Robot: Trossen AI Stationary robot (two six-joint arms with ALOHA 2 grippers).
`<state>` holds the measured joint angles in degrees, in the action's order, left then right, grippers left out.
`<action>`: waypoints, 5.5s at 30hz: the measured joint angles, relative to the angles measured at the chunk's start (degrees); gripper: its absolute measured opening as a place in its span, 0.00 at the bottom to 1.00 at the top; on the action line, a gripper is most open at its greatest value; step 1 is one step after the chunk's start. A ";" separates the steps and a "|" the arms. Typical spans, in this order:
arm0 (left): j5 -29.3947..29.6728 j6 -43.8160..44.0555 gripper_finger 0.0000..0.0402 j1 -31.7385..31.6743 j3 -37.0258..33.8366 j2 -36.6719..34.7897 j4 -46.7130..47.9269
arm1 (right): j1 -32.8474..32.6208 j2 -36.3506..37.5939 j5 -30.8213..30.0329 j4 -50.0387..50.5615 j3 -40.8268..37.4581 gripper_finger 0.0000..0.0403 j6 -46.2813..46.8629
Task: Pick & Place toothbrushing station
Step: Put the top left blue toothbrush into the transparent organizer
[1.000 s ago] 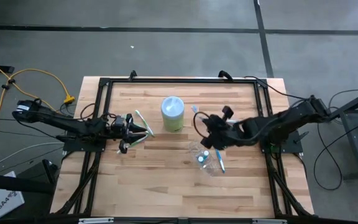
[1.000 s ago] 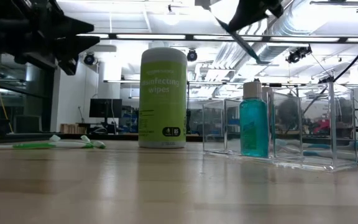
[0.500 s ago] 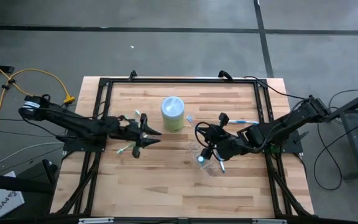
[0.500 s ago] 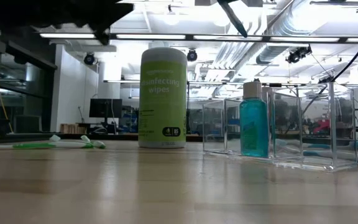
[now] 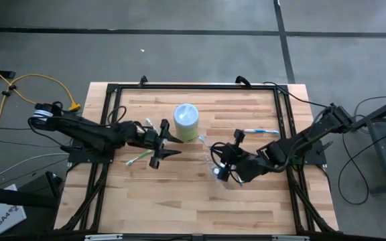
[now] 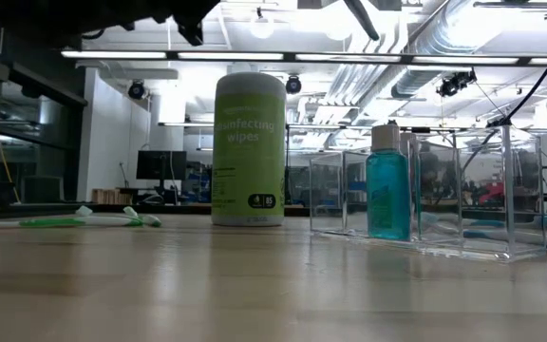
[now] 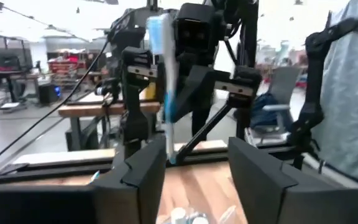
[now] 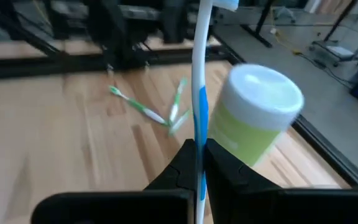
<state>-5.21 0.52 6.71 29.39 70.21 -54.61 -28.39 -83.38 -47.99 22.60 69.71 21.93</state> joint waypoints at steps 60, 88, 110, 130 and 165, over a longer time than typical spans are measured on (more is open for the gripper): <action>-6.51 -0.95 0.48 -1.74 9.59 2.78 5.84 | 8.64 -5.26 16.66 -18.16 -0.13 0.01 -18.77; -5.02 -0.97 0.20 -1.72 9.56 2.78 5.51 | 8.64 -5.26 17.05 -17.46 -0.13 0.01 -18.11; -5.34 -1.11 0.01 -1.72 9.55 2.78 5.70 | 8.64 -5.24 18.36 -16.82 -0.13 0.19 -17.70; -4.94 -2.67 0.01 -0.97 9.55 2.76 10.48 | 7.75 0.07 9.61 -3.34 -0.11 0.50 -15.85; -2.77 -2.16 0.01 -2.83 14.67 24.29 -0.97 | -3.19 6.83 10.21 22.33 -0.11 0.42 17.38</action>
<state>-7.99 -1.63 3.88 44.06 94.51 -55.58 -31.58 -76.55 -37.79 44.93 69.60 39.31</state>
